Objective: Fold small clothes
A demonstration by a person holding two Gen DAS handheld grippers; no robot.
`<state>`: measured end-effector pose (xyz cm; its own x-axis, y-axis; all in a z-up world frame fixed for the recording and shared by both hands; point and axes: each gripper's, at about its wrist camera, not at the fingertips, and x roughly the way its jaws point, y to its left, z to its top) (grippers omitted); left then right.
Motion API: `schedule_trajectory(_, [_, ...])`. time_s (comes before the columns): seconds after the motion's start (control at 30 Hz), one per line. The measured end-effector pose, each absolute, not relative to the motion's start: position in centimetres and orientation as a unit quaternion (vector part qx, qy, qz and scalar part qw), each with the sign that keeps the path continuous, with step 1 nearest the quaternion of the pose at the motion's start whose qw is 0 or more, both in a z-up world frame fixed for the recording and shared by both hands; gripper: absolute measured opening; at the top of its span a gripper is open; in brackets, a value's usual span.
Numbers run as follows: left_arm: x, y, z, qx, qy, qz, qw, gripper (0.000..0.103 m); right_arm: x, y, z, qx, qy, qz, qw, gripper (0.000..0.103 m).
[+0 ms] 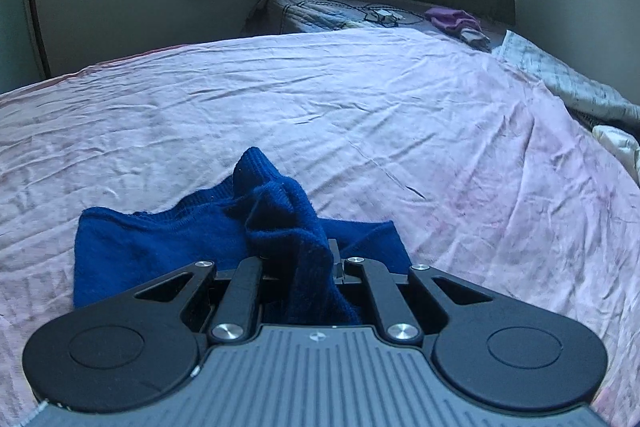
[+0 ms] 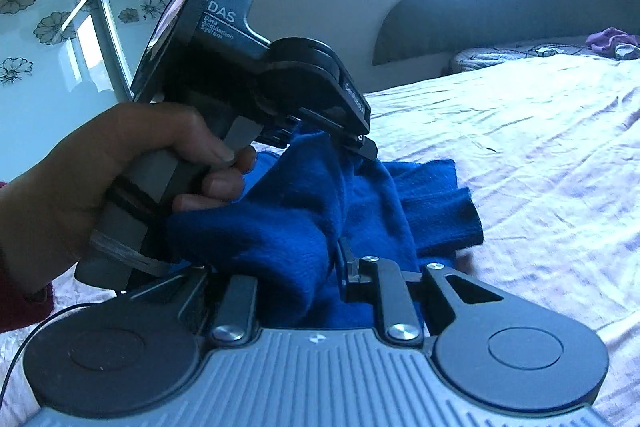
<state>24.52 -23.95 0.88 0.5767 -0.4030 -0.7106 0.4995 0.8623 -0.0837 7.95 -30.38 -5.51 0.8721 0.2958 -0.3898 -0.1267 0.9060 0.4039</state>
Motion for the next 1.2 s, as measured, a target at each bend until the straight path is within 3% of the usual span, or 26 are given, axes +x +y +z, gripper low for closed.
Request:
schedule_trajectory(0.2, [24.7, -24.8, 0.4, 0.072, 0.390, -0.252, 0.883, 0.014, 8.1, -30.9, -5.8, 0.211, 0.237, 0.110, 0.942, 0.019])
schedule_trajectory(0.23, [24.8, -24.9, 0.3, 0.070, 0.392, -0.254, 0.881, 0.022, 8.3, -31.1, -5.9, 0.219, 0.239, 0.110, 0.940, 0.019])
schedule_trajectory(0.3, [24.9, -25.1, 0.3, 0.066, 0.394, -0.252, 0.881, 0.025, 8.4, -31.4, -6.1, 0.232, 0.244, 0.113, 0.935, 0.019])
schedule_trajectory(0.4, [24.9, -25.5, 0.4, 0.071, 0.391, -0.250, 0.883, 0.044, 8.5, -31.6, -6.4, 0.241, 0.249, 0.114, 0.931, 0.019])
schedule_trajectory(0.47, [24.8, -25.6, 0.8, 0.073, 0.383, -0.245, 0.888, 0.067, 8.4, -31.8, -6.7, 0.244, 0.253, 0.113, 0.929, 0.020])
schedule_trajectory(0.53, [24.6, -25.4, 1.5, 0.069, 0.366, -0.240, 0.897, 0.075, 8.5, -32.0, -7.0, 0.252, 0.258, 0.115, 0.925, 0.022])
schedule_trajectory(0.8, [24.2, -22.5, 4.1, 0.048, 0.326, -0.217, 0.919, 0.084, 8.8, -33.8, -8.2, 0.323, 0.266, 0.126, 0.900, 0.034])
schedule_trajectory(0.93, [23.0, -19.8, 3.7, 0.055, 0.328, -0.195, 0.923, 0.087, 8.4, -34.5, -8.4, 0.347, 0.264, 0.145, 0.888, 0.057])
schedule_trajectory(1.2, [18.6, -13.0, 2.6, 0.070, 0.306, -0.164, 0.935, 0.088, 5.2, -38.3, -5.4, 0.305, 0.242, 0.058, 0.919, 0.061])
